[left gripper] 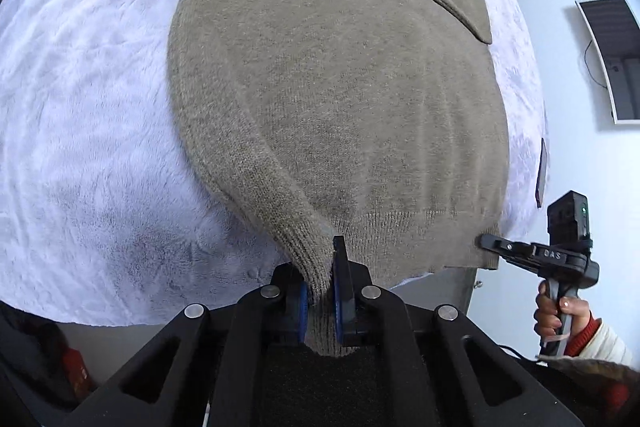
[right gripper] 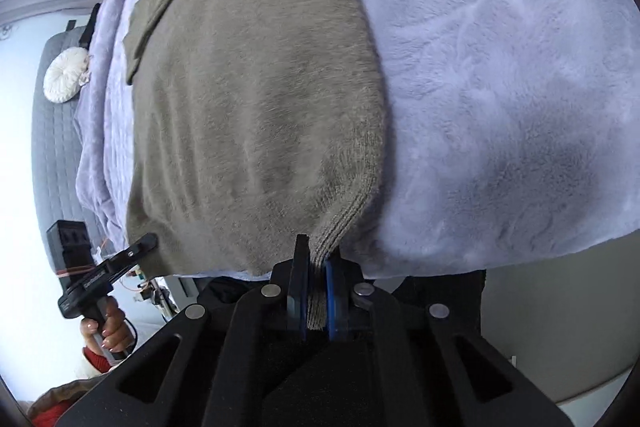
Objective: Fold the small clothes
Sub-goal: 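Move both grippers to the sweater hem corners and close on them, then lift the hem with both grippers and fold it up onto the collar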
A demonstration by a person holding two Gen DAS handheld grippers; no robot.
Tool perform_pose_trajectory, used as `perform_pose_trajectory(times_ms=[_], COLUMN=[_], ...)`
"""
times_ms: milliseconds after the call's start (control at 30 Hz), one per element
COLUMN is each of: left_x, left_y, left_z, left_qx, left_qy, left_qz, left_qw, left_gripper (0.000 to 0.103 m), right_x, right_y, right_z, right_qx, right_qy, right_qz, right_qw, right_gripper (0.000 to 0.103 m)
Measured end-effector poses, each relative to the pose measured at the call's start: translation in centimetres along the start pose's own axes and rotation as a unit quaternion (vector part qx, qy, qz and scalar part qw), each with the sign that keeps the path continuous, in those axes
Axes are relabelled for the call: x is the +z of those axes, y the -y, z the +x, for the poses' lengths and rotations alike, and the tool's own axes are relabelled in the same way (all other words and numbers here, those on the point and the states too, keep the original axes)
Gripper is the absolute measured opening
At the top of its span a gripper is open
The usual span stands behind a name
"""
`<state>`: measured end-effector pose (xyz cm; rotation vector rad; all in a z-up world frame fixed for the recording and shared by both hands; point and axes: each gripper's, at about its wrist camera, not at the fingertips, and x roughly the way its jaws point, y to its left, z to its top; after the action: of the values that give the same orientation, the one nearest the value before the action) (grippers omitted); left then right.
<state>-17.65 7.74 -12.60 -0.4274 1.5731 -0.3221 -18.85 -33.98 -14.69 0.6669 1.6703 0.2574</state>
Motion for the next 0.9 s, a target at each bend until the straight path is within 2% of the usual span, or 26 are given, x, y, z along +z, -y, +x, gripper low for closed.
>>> perform_pose_trajectory(times_ms=[167, 233, 333, 433, 533, 767, 900], left_x=[0.6, 0.8, 1.8, 3.1, 5.0, 10.5, 13.5], left_y=[0.9, 1.1, 1.4, 2.2, 3.2, 3.5, 3.2], left_z=[1.1, 0.9, 0.4, -1.8, -3.7, -7.4, -9.2], left_qx=[0.006, -0.001, -0.025, -0.056, -0.075, -0.104, -0.108], left_qy=[-0.022, -0.023, -0.018, 0.004, 0.021, 0.036, 0.048], left_qz=[0.012, 0.014, 0.008, 0.013, 0.035, 0.085, 0.107], left_qw=[0.9997, 0.9996, 0.9995, 0.9983, 0.9963, 0.9903, 0.9872], left_gripper=[0.01, 0.01, 0.01, 0.01, 0.01, 0.01, 0.01], right_x=[0.1, -0.2, 0.1, 0.2, 1.3, 4.3, 5.5], right_y=[0.8, 0.3, -0.9, -2.2, -4.4, -8.8, -10.7], right_z=[0.8, 0.5, -0.1, -2.1, -3.9, -7.2, -8.6], right_qx=[0.007, 0.006, 0.051, 0.114, 0.157, 0.21, 0.239], right_qy=[-0.013, -0.011, 0.0, 0.026, 0.058, 0.145, 0.182], right_qz=[0.03, 0.017, 0.012, 0.026, 0.035, 0.051, 0.054], right_qw=[0.999, 1.0, 0.999, 0.993, 0.985, 0.966, 0.952], right_gripper=[0.013, 0.008, 0.007, 0.007, 0.007, 0.007, 0.007])
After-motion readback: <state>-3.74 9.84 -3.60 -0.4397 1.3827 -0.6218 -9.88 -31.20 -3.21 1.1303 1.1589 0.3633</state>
